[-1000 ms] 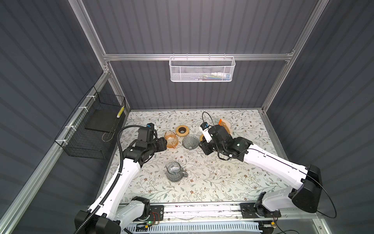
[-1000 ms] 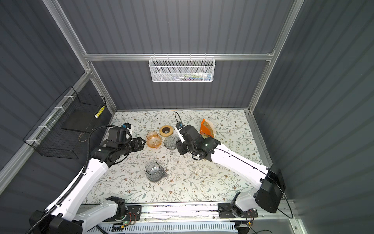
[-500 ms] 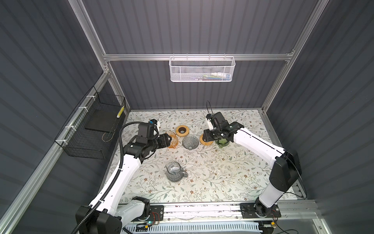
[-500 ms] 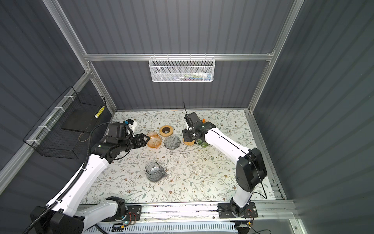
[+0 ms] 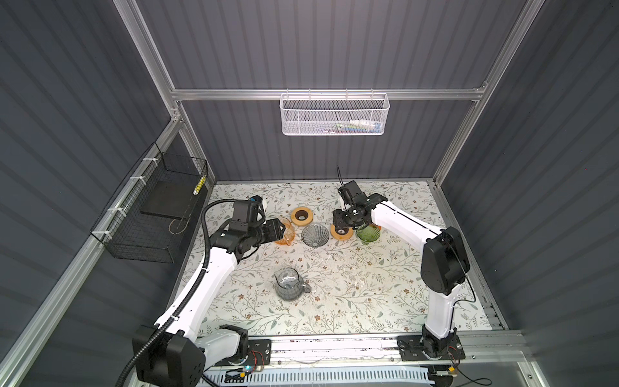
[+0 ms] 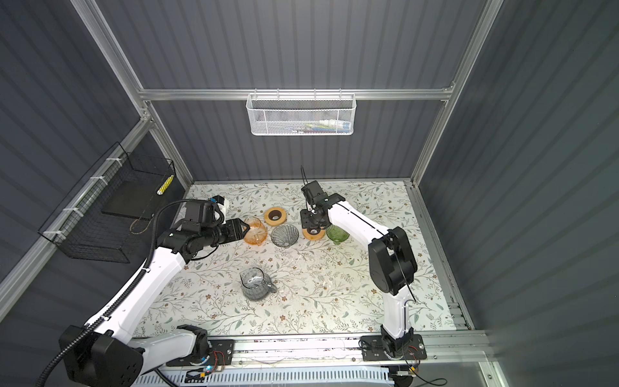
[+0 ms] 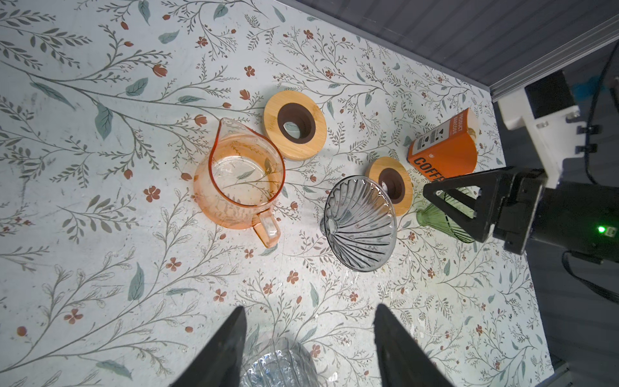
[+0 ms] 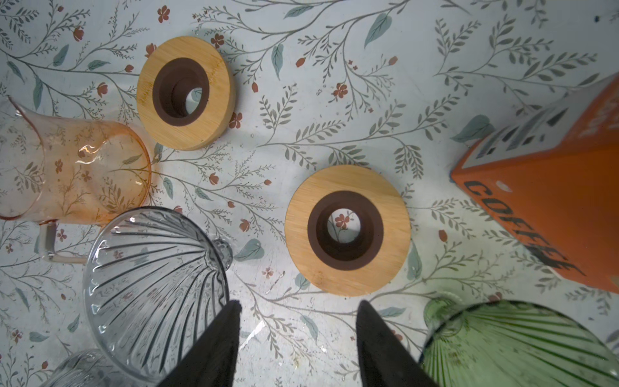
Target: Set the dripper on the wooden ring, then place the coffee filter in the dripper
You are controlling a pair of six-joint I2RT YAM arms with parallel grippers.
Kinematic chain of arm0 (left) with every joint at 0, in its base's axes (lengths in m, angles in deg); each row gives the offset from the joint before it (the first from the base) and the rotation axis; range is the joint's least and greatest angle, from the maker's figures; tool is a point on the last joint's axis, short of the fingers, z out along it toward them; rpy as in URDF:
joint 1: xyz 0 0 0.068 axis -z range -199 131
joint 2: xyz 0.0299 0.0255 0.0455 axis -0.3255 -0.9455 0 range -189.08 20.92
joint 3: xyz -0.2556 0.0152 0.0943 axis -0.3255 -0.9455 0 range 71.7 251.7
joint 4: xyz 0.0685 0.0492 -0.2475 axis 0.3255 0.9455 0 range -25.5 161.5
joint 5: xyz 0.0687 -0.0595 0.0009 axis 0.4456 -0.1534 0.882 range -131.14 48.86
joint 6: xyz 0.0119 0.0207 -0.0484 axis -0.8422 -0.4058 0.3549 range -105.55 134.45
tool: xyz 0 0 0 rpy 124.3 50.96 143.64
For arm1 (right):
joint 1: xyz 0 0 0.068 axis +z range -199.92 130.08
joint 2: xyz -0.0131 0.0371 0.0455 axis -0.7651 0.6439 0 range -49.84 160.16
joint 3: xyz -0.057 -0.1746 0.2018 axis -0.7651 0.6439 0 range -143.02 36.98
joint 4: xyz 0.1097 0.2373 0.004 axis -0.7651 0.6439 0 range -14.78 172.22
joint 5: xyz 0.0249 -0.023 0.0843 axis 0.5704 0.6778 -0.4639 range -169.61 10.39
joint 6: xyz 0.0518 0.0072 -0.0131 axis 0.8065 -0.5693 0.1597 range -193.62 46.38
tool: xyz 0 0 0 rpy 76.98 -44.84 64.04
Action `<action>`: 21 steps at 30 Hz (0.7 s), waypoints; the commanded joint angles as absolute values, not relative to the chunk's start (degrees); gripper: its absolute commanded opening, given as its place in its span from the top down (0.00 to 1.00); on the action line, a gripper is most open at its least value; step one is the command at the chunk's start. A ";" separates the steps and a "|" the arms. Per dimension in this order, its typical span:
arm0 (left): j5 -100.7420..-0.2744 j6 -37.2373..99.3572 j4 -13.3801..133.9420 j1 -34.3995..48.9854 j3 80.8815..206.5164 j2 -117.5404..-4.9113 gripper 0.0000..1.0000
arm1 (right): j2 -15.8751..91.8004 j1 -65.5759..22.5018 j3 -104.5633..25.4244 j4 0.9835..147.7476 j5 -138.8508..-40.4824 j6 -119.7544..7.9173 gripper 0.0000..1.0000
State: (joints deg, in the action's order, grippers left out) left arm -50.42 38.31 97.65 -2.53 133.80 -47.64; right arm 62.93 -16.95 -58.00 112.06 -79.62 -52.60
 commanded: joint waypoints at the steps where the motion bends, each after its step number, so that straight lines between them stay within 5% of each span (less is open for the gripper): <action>1: -51.51 38.82 96.71 -2.21 136.42 -47.98 0.39 | 64.73 -17.36 -59.77 113.56 -79.00 -50.56 0.42; 21: -51.60 38.27 96.57 -2.21 136.58 -47.90 0.39 | 75.36 -17.87 -67.30 114.06 -79.61 -46.51 0.39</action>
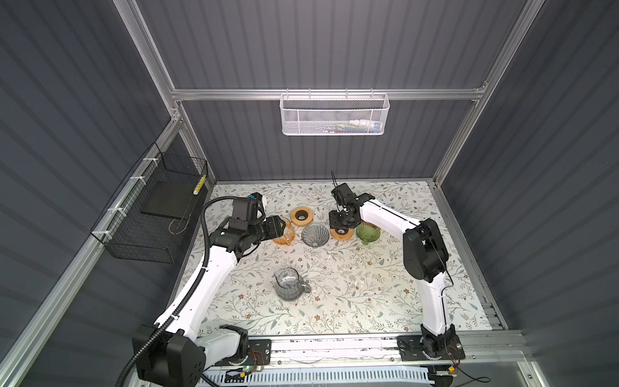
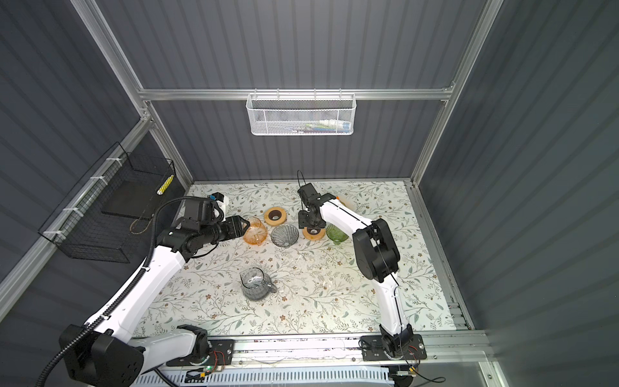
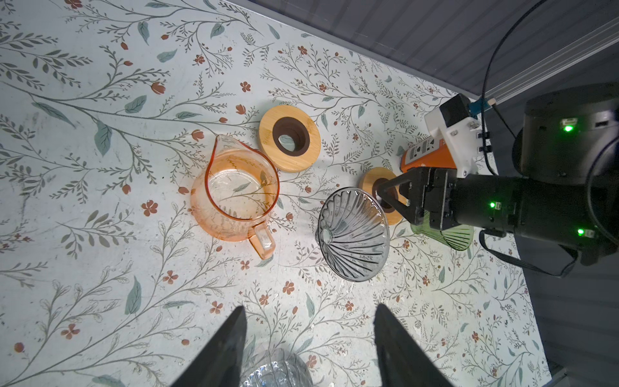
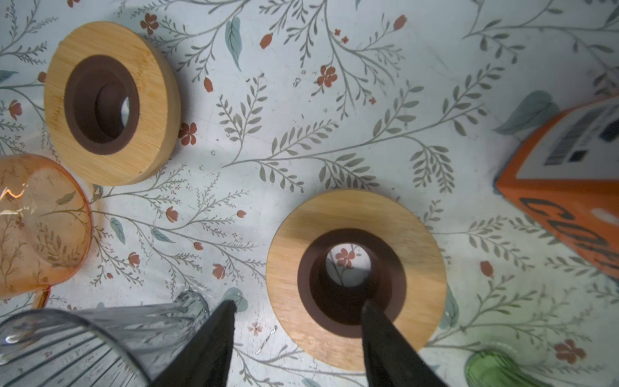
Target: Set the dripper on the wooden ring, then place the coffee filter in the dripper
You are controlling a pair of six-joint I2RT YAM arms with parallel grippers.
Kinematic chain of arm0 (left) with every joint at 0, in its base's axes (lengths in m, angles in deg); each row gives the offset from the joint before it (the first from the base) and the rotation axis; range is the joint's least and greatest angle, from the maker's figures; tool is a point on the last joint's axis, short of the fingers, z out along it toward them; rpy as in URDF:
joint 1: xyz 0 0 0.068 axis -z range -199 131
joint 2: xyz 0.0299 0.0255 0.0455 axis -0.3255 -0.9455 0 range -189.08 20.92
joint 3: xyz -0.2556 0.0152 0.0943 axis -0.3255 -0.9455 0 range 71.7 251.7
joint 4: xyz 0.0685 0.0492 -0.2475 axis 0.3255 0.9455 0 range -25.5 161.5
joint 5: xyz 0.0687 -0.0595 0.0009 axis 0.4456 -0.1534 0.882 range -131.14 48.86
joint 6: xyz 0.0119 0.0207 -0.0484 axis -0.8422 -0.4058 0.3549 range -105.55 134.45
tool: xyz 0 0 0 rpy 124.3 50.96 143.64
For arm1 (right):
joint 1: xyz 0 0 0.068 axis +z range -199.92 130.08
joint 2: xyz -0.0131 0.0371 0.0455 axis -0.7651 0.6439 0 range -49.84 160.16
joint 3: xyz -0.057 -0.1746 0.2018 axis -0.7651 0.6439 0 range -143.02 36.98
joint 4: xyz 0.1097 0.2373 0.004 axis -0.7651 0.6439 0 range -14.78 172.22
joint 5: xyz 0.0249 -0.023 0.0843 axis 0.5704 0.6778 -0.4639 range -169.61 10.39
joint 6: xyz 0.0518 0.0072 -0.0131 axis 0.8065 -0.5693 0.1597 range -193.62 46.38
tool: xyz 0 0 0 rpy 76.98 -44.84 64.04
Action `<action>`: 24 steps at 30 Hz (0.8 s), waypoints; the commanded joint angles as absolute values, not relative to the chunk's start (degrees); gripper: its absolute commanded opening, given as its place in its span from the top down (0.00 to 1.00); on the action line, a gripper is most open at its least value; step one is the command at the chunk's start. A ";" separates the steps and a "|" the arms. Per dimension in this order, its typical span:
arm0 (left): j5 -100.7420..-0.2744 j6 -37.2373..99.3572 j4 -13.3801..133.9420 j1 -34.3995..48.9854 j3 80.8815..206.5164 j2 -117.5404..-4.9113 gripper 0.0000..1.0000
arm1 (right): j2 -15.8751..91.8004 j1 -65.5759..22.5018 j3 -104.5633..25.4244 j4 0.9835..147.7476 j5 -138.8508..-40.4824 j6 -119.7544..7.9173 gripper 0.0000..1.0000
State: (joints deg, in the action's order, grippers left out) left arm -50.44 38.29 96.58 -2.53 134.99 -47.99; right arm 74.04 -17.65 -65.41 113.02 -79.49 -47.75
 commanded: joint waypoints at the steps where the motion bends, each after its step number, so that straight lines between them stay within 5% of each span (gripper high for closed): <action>1: -51.60 38.19 96.56 -2.21 136.56 -47.82 0.39 | 75.79 -17.92 -67.55 114.20 -79.68 -46.34 0.39; 24: -51.07 37.48 96.87 -2.21 135.85 -47.68 0.38 | 80.50 -17.84 -70.06 115.62 -79.15 -45.20 0.43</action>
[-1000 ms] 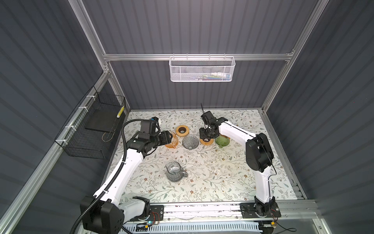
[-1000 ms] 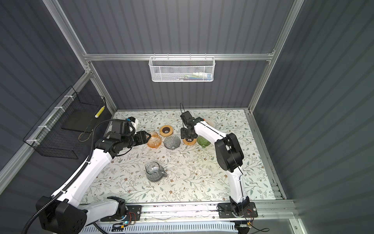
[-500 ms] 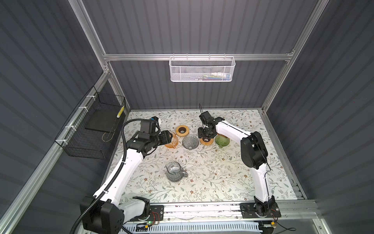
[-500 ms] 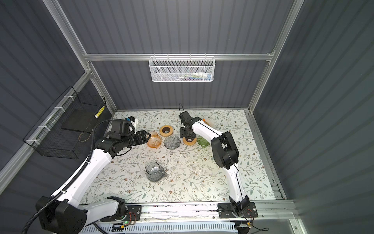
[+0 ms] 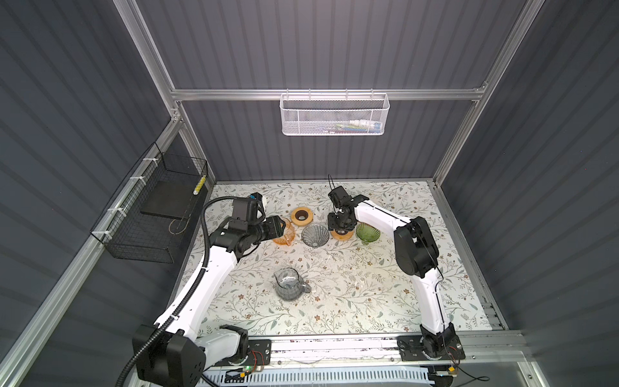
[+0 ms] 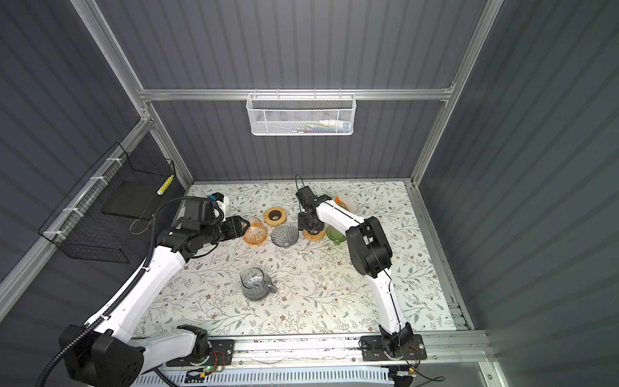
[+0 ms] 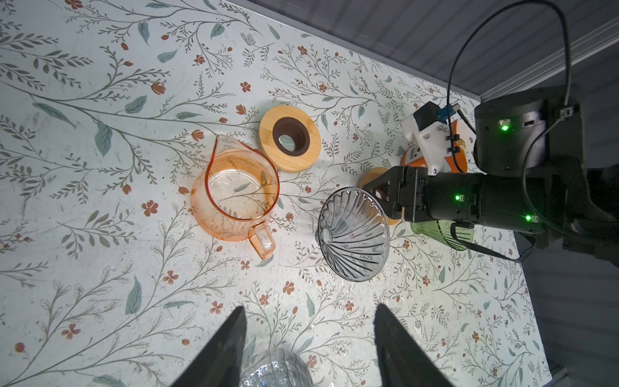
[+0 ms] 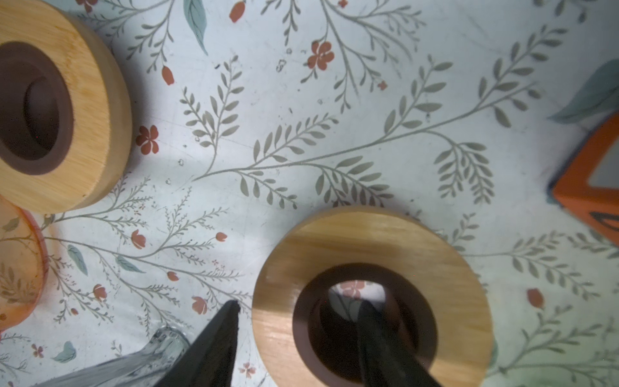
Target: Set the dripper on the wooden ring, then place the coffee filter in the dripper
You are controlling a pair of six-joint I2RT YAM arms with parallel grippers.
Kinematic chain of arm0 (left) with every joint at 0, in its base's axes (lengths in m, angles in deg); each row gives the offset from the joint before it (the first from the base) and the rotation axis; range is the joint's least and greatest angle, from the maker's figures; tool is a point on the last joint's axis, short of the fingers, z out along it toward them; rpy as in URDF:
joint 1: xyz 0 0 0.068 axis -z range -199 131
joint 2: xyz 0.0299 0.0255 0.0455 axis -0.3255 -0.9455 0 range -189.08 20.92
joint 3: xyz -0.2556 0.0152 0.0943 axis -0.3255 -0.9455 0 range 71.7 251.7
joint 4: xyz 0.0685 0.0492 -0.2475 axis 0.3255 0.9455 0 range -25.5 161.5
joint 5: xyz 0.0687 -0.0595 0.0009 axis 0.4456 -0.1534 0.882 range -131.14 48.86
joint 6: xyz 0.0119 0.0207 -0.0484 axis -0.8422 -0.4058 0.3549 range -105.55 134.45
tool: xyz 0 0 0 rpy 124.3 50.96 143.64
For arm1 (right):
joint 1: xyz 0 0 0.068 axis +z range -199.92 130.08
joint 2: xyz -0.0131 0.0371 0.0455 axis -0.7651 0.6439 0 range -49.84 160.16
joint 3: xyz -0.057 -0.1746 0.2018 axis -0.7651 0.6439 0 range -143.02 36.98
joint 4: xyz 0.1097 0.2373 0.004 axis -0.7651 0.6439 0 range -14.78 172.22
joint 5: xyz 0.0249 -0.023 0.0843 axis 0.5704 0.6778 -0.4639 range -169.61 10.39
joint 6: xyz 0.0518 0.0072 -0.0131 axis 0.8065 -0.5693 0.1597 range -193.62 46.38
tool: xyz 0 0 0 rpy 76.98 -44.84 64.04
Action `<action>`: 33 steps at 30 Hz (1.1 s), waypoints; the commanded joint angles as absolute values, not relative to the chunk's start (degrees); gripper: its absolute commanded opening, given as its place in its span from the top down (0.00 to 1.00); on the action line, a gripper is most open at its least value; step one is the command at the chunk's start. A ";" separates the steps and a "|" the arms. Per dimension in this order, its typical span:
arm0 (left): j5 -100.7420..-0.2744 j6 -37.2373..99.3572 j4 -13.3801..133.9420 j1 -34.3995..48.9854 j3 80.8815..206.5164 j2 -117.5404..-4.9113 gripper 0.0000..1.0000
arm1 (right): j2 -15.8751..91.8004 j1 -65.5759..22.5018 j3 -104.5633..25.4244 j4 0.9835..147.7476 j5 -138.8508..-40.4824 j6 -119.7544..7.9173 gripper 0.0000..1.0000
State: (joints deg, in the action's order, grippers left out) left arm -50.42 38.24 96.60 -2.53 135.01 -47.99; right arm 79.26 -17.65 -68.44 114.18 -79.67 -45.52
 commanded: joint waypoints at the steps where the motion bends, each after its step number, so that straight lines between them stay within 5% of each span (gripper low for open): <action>1: -51.07 37.48 96.85 -2.21 135.86 -47.64 0.38 | 80.58 -17.79 -70.20 115.67 -79.00 -45.19 0.43; 33: -50.11 36.87 97.86 -2.21 135.27 -46.50 0.38 | 86.23 -15.57 -77.98 122.63 -75.87 -47.06 0.52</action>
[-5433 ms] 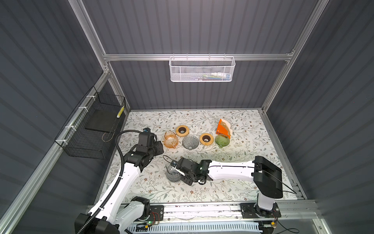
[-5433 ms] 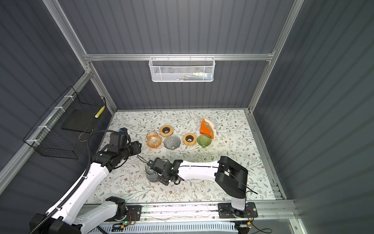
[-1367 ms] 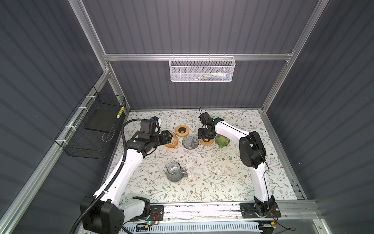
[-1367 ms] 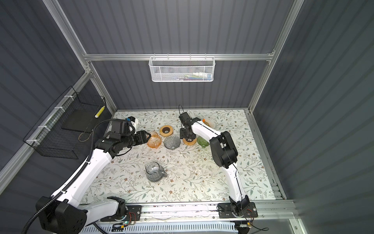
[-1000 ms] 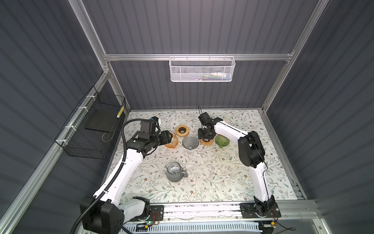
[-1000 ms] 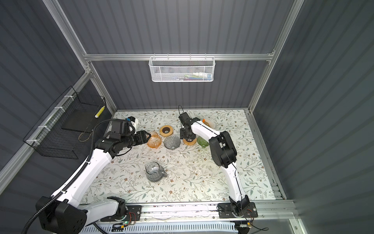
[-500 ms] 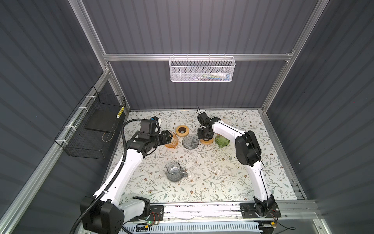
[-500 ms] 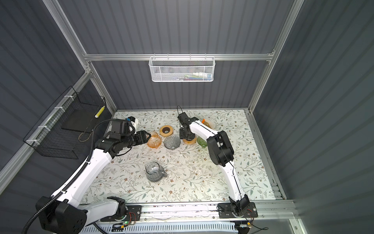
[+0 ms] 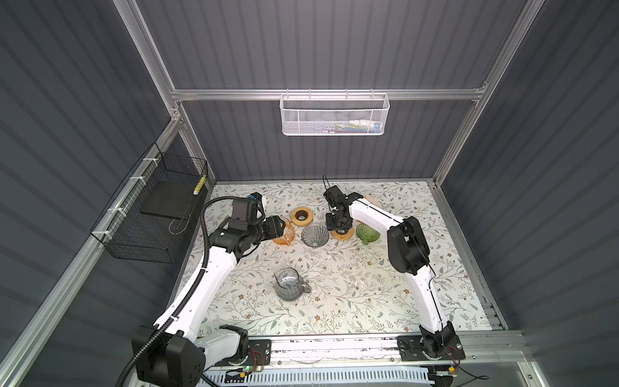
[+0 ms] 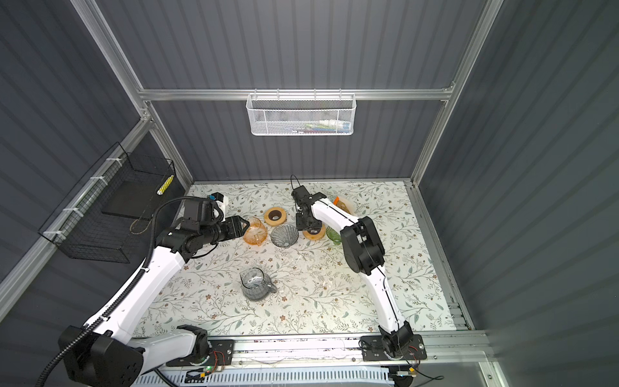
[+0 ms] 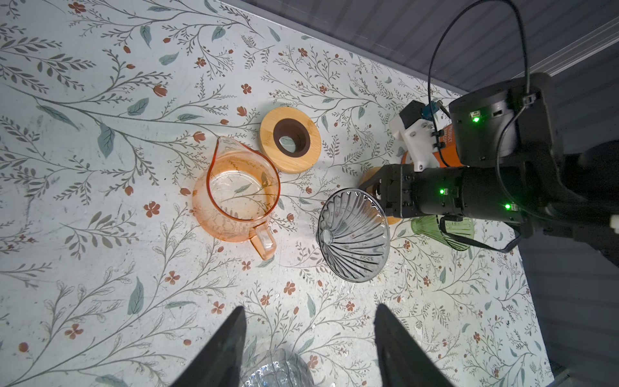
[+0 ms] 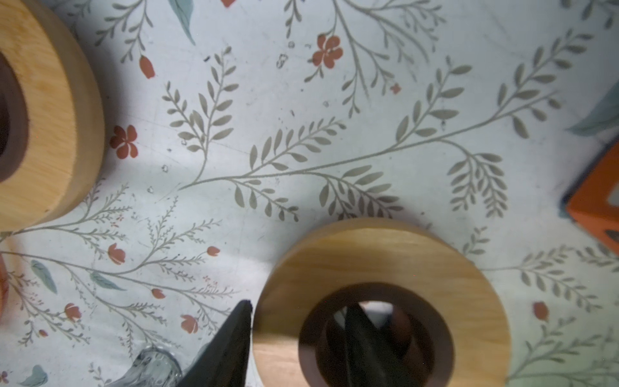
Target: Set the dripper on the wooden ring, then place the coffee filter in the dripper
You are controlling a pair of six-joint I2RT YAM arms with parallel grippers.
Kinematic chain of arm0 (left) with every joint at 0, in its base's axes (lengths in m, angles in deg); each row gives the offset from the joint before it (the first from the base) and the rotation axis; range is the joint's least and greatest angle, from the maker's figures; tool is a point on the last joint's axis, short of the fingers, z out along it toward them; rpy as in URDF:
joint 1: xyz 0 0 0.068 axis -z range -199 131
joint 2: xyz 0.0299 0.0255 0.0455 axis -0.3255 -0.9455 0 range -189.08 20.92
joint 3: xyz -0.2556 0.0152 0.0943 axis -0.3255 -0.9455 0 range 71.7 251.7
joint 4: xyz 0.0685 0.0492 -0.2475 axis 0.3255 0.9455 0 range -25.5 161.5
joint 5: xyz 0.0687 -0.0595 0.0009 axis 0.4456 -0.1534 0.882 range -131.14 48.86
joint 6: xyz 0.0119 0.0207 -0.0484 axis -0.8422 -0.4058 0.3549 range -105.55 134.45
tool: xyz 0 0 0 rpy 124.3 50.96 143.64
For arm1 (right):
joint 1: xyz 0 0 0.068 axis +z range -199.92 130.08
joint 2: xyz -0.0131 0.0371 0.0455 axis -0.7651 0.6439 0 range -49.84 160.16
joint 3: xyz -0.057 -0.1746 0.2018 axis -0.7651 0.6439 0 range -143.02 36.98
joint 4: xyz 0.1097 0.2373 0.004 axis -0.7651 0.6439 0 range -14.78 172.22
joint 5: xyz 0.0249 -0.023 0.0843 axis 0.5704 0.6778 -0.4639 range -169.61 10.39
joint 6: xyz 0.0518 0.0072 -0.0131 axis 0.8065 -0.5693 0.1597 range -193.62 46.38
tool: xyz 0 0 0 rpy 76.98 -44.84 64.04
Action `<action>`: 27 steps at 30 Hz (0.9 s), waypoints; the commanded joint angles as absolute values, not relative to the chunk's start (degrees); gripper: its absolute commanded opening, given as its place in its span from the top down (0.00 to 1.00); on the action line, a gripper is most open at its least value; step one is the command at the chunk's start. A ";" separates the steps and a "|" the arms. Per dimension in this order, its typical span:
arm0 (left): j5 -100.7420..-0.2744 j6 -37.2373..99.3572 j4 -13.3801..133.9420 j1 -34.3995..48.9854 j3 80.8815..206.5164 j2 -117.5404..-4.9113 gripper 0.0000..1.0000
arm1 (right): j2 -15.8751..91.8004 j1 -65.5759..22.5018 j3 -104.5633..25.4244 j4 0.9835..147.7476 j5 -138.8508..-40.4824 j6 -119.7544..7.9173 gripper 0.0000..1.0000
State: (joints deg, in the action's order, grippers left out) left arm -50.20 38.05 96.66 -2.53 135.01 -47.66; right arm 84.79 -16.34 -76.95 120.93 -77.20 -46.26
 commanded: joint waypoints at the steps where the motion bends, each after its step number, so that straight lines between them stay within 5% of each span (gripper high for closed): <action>1: -50.10 36.79 97.81 -2.21 135.15 -46.50 0.38 | 86.22 -15.47 -78.06 122.79 -75.70 -47.02 0.52; 27: -49.93 36.73 98.59 -2.21 135.81 -45.66 0.38 | 87.52 -15.12 -77.80 123.86 -74.34 -47.08 0.56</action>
